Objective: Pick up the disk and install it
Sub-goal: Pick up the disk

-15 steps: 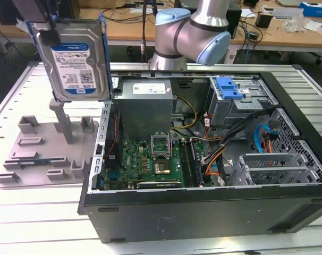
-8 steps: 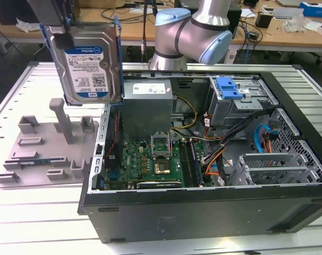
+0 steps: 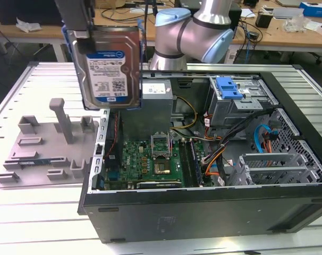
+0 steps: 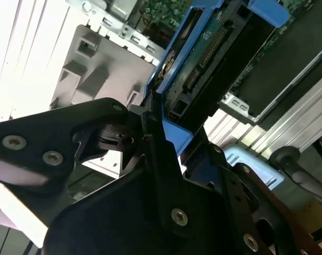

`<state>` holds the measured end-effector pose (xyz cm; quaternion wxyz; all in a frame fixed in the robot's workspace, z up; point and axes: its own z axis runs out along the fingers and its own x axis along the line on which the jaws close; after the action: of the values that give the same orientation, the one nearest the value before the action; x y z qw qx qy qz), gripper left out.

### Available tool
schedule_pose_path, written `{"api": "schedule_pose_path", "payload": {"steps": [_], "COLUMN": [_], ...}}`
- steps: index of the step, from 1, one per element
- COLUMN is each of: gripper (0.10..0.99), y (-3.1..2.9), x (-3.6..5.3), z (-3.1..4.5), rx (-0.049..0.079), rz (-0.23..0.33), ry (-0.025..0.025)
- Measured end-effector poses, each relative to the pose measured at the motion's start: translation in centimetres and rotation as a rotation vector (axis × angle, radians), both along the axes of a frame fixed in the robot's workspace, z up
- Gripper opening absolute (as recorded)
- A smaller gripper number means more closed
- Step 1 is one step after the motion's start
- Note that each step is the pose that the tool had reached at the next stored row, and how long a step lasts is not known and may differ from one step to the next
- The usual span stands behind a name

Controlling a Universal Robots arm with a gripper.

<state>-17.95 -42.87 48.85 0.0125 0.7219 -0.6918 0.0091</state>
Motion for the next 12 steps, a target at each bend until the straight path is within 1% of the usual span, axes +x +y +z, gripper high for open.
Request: {"api": "schedule_pose_path", "payload": {"steps": [2,3,5,8,10,11,12], "gripper": [0.369,0.369,0.369,0.369,0.369,0.369,0.369], "y": [-0.28,-0.58,-1.0,-1.78,-2.19,-2.32,-2.57], "x": [0.78,1.6,2.78,5.02,6.21,6.58,7.32], "z": [0.0,0.0,0.0,0.0,0.0,0.0,0.0], "rx": [0.0,0.0,0.0,0.0,0.0,0.0,0.0], "rz": [0.0,0.0,0.0,0.0,0.0,0.0,0.0], "ry": [0.0,0.0,0.0001,0.0,0.0,0.0,0.0]}}
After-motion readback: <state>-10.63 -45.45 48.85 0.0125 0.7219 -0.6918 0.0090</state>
